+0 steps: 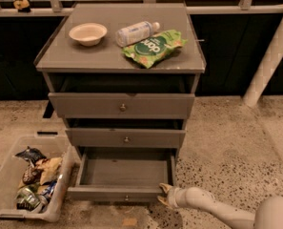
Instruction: Open bottom drawer
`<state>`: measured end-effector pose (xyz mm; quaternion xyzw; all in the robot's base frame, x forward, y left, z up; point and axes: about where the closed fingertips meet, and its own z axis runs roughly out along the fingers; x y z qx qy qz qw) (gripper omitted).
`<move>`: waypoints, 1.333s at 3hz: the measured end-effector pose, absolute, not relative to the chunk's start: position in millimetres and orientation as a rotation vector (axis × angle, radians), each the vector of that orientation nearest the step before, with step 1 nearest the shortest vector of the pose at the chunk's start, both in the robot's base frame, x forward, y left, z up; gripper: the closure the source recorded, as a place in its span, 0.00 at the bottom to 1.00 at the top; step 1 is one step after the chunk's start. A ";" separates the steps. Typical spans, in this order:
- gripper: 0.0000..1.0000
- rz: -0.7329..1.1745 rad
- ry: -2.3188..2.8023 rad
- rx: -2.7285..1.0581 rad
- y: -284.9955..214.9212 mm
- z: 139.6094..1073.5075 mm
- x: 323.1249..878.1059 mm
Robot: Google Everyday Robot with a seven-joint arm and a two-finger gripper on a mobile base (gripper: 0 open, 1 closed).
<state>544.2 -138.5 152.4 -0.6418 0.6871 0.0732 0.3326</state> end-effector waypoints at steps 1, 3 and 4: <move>1.00 0.191 1.795 -1.676 -138.5 156.7 543.7; 1.00 0.204 1.795 -1.672 -141.0 155.7 527.8; 1.00 0.225 1.769 -1.671 -129.7 150.1 509.4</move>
Offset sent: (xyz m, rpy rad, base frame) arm -0.3456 -0.0536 -0.1382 0.1665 0.0921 0.0087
